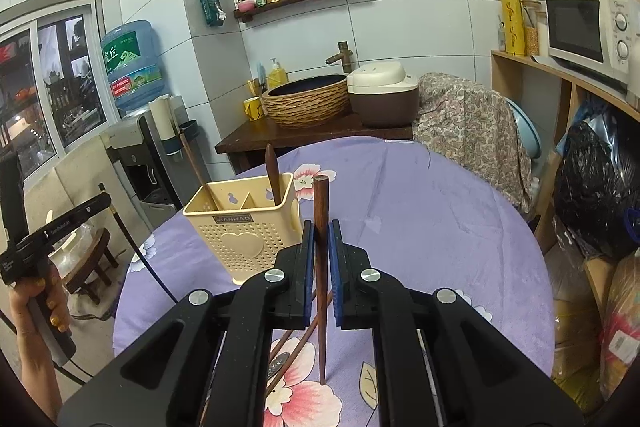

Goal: Organize utensils
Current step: 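Carry the black chopstick with the left gripper while the right carries the brown chopstick into the holder, then open the left gripper over the holder while the right gripper releases its chopstick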

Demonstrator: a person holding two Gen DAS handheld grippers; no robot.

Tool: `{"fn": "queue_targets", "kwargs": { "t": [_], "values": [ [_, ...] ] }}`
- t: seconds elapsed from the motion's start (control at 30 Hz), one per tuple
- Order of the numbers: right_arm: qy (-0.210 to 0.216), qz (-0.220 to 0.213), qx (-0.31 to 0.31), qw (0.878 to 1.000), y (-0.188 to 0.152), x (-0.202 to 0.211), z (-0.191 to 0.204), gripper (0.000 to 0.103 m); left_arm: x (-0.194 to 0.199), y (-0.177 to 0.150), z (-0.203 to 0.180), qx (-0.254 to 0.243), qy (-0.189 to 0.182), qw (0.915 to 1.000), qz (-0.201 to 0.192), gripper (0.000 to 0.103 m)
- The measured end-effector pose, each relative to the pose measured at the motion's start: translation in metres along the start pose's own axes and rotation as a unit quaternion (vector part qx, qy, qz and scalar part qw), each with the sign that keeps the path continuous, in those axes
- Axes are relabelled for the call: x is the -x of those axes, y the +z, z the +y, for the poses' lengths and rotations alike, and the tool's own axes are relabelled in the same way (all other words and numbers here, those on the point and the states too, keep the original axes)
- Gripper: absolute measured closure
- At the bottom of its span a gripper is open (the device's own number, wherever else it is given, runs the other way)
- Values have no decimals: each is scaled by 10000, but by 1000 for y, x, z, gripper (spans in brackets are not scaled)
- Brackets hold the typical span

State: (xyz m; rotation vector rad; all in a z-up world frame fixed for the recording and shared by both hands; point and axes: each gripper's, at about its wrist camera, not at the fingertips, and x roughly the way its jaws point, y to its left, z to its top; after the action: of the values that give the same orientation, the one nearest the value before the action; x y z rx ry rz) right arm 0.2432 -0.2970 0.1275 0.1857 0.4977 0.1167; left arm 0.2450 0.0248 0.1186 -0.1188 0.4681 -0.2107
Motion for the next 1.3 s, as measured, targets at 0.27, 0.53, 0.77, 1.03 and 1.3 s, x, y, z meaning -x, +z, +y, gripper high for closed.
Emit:
{"fn": "queue_targets", "kwargs": {
  "t": [0.27, 0.53, 0.77, 1.03, 1.3],
  "values": [
    [36, -370, 114, 9992, 64, 3, 11, 95, 20, 62, -8, -101, -72, 9991, -404, 95],
    [217, -1187, 131, 9926, 153, 24, 48, 95, 39, 141, -32, -44, -248, 9951, -959, 95],
    [123, -1199, 68, 9927, 158, -17, 69, 95, 4, 137, -49, 109, -340, 9949, -941, 95],
    [8, -515, 131, 9986, 102, -82, 69, 95, -45, 86, -58, -30, -313, 9987, -396, 95],
    [79, -181, 126, 9997, 73, -106, 65, 95, -78, 49, -50, 32, -239, 9996, 150, 95]
  ]
}}
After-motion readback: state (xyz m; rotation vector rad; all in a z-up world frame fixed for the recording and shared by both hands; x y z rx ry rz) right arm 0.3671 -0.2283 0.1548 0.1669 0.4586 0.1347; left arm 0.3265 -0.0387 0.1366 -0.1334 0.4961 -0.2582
